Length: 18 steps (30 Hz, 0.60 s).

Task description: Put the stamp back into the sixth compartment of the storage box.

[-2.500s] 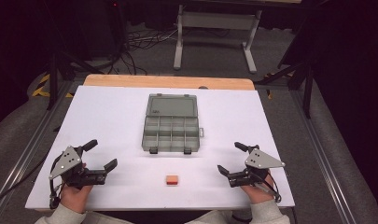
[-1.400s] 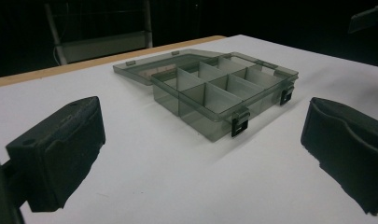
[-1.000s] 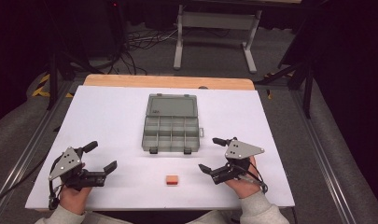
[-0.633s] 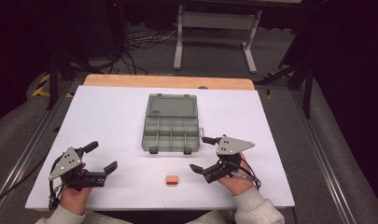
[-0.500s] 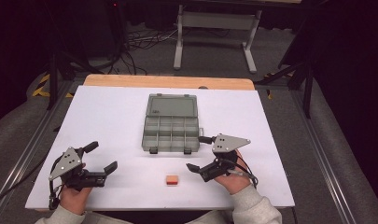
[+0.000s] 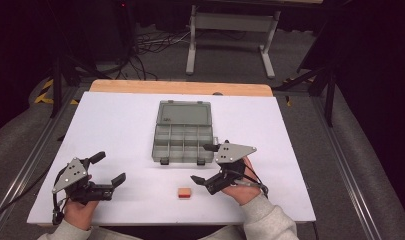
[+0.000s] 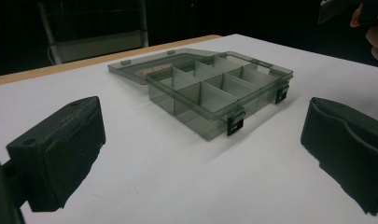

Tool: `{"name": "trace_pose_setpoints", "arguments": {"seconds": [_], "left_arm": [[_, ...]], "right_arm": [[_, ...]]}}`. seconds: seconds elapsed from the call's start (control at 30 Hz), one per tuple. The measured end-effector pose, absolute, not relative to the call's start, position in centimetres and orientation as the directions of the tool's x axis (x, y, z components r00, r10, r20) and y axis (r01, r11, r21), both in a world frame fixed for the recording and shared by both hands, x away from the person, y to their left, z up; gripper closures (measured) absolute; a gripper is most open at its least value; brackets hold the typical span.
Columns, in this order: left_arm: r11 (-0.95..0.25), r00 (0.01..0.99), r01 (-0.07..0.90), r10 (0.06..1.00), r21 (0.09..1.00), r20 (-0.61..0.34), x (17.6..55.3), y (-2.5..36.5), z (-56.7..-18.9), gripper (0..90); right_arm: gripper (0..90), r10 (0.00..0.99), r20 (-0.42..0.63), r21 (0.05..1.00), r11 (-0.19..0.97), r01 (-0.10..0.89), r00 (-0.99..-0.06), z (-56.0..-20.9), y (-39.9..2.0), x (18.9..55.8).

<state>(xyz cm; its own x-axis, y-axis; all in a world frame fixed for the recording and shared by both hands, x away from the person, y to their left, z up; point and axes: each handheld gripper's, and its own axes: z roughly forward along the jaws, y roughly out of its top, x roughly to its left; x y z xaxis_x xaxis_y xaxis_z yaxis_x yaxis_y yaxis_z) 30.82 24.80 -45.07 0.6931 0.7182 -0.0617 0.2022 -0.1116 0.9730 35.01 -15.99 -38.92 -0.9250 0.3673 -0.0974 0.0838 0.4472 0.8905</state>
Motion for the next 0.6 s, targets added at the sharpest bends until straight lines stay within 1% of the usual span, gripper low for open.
{"name": "trace_pose_setpoints", "arguments": {"seconds": [0.27, 0.6], "left_arm": [[-0.119, 0.696, 0.205, 0.715, 0.972, -0.059, 30.8, 24.8, -45.1, 0.7], [-0.114, 0.698, 0.206, 0.713, 0.972, -0.064, 30.8, 24.8, -45.1, 0.7]], "right_arm": [[2.0, 0.35, -0.072, 0.879, 0.465, 0.106, -0.934, -39.0, -15.0, 35.5], [4.0, 0.325, -0.088, 0.858, 0.505, 0.094, -0.942, -39.1, -13.6, 35.8]]}}
